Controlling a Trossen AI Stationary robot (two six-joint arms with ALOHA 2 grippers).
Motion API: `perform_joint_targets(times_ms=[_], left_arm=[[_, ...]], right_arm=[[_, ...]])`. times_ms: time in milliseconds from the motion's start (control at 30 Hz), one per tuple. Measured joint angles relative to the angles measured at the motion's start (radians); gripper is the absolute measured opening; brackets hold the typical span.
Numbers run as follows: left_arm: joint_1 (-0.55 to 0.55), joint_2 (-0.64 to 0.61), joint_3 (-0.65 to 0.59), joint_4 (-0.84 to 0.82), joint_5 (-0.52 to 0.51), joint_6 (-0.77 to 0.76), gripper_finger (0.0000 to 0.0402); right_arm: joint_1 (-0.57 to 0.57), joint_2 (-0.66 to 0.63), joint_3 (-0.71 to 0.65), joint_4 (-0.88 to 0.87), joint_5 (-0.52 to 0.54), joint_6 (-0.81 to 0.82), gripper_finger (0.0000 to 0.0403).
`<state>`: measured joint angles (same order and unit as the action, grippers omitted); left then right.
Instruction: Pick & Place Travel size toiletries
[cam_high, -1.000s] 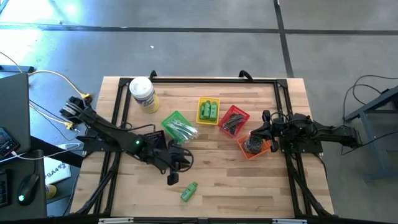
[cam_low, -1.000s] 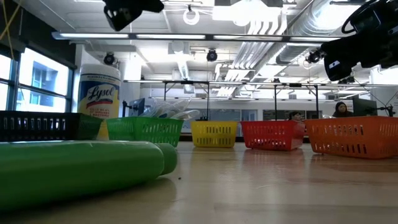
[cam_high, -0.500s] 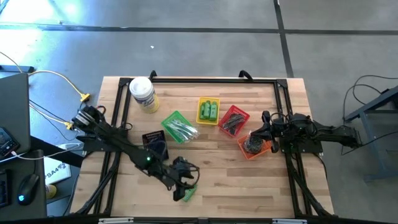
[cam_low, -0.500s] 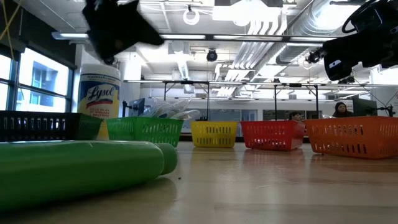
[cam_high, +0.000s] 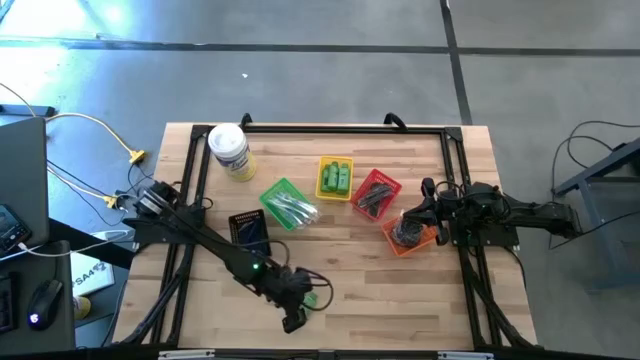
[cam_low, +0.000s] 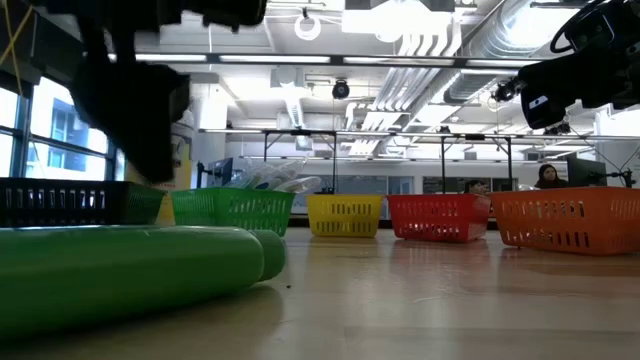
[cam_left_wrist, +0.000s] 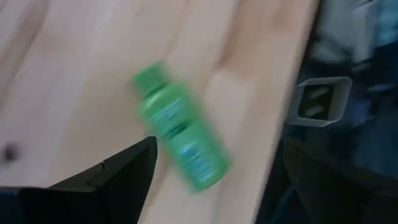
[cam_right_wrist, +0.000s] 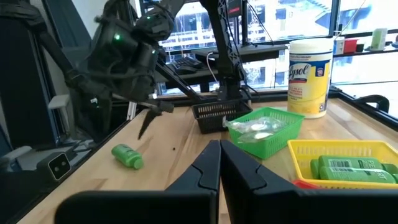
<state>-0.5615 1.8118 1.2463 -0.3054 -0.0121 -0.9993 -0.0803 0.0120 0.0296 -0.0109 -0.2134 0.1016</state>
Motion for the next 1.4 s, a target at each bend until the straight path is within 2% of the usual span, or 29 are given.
perform_joint_targets(times_ms=[200, 500, 867, 1267, 1400], left_arm=[[0.037, 0.108, 0.15, -0.187, 0.078, -0.025, 0.034], [0.052, 0.244, 0.331, -0.446, 0.074, -0.03, 0.034], [0.053, 0.28, 0.34, -0.398, 0.042, -0.061, 0.034], [0.051, 0.322, 0.345, -0.416, 0.054, -0.054, 0.034], [0.051, 0.332, 0.344, -0.427, 0.069, -0.045, 0.0325]], right_arm=[[0.0, 0.0, 0.0, 0.001, 0.001, -0.001, 0.0002], [0.0, 0.0, 0.0, 0.0, 0.001, -0.001, 0.0002], [0.0, 0.0, 0.0, 0.0, 0.001, -0.001, 0.0002], [0.0, 0.0, 0.0, 0.001, 0.001, -0.001, 0.0002], [0.0, 0.0, 0.0, 0.001, 0.001, -0.001, 0.0002]])
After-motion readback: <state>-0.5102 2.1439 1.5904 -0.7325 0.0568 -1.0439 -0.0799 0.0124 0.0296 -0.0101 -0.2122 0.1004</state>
